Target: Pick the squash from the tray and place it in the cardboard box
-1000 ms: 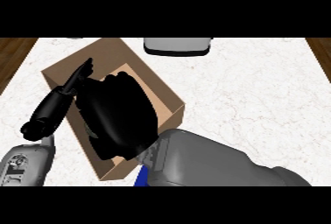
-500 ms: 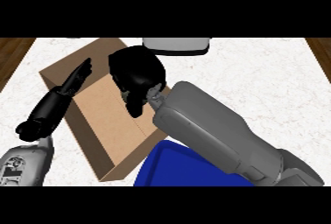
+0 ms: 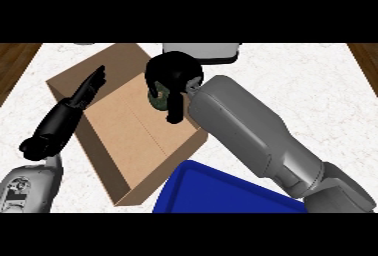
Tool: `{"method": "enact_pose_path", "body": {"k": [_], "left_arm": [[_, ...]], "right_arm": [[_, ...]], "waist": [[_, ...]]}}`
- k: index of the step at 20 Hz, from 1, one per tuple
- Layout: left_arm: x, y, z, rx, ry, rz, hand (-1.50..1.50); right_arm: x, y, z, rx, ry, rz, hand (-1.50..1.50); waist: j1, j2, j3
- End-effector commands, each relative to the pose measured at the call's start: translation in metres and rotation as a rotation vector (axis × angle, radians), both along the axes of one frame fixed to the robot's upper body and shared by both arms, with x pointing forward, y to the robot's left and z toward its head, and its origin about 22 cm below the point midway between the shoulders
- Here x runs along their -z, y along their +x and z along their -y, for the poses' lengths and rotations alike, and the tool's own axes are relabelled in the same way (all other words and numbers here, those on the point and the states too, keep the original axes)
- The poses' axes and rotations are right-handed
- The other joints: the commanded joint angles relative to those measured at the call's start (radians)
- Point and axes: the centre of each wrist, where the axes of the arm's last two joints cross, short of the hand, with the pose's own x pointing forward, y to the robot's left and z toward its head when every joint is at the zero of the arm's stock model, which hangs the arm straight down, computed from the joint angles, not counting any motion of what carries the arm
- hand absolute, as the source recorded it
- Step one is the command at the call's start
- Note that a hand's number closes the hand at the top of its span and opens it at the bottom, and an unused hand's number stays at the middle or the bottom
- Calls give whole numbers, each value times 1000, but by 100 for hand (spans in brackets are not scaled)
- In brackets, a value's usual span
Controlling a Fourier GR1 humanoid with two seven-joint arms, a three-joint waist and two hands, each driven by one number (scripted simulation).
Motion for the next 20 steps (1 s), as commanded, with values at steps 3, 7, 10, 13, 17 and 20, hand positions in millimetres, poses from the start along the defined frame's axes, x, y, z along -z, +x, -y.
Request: {"method": "enact_pose_path", "body": {"k": [3, 7, 10, 13, 17, 20], "left_arm": [[5, 1, -16, -9, -4, -47, 0], [11, -1, 6, -15, -19, -41, 0], [3, 2, -4, 1, -18, -36, 0], [10, -2, 7, 20, 1, -44, 0], [12, 0, 9, 8, -15, -30, 0], [6, -5, -7, 8, -7, -58, 0]], "right_arm": [[-2, 15, 17, -136, 99, -76, -150], [-13, 19, 27, -104, 584, -88, -150], [3, 29, 52, 27, 899, -238, -150], [8, 35, 65, 150, 1066, -348, -150], [7, 51, 79, 248, 1145, -374, -150], [25, 61, 104, 284, 1182, -342, -150]], "waist": [[-14, 5, -4], [-18, 10, -1], [-4, 17, -1], [9, 12, -3], [-1, 14, -4], [10, 15, -4]]}}
